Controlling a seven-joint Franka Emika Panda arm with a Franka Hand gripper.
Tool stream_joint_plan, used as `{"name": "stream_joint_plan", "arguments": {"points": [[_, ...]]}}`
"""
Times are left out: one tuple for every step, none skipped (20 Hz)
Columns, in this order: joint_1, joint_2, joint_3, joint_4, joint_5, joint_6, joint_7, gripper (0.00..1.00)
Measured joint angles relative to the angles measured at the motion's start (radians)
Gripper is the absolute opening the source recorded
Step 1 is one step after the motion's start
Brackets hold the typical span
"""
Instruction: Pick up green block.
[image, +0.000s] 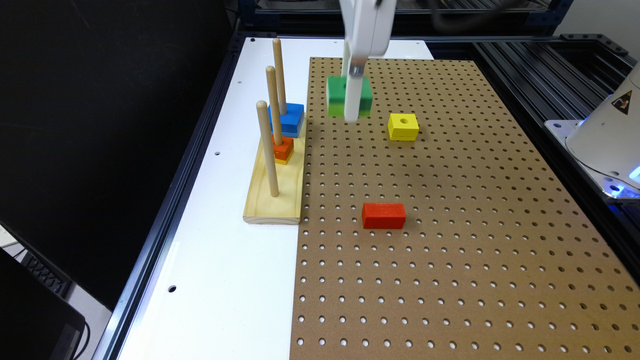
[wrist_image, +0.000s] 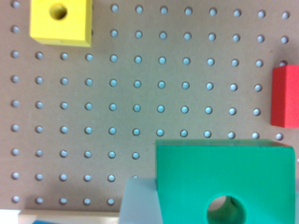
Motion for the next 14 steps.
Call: {"name": "stream_joint_plan", "arguments": {"points": [[0.000, -0.011, 0.001, -0.001, 0.0000, -0.010, 0.000, 0.00], [0.000, -0.013, 0.001, -0.001, 0.0000, -0.011, 0.000, 0.00], [0.000, -0.011, 0.001, -0.001, 0.0000, -0.011, 0.000, 0.00], [0.000, -0.012, 0.001, 0.001, 0.0000, -0.011, 0.000, 0.00], [0.000, -0.018, 0.001, 0.005, 0.0000, -0.014, 0.000, 0.00], [0.000, -0.029, 0.001, 0.011, 0.0001, -0.027, 0.000, 0.00], [0.000, -0.043, 0.001, 0.016, 0.0004, -0.045, 0.000, 0.00], [0.000, -0.056, 0.001, 0.020, 0.0010, -0.060, 0.000, 0.00], [0.000, -0.071, 0.001, 0.021, 0.0016, -0.075, 0.000, 0.00], [0.000, -0.082, 0.001, 0.021, 0.0020, -0.086, 0.000, 0.00], [0.000, -0.089, 0.001, 0.021, 0.0023, -0.092, 0.000, 0.00], [0.000, -0.091, 0.001, 0.021, 0.0023, -0.093, 0.000, 0.00], [0.000, -0.090, 0.001, 0.021, 0.0023, -0.093, 0.000, 0.00], [0.000, -0.089, 0.001, 0.021, 0.0023, -0.093, 0.000, 0.00]]}}
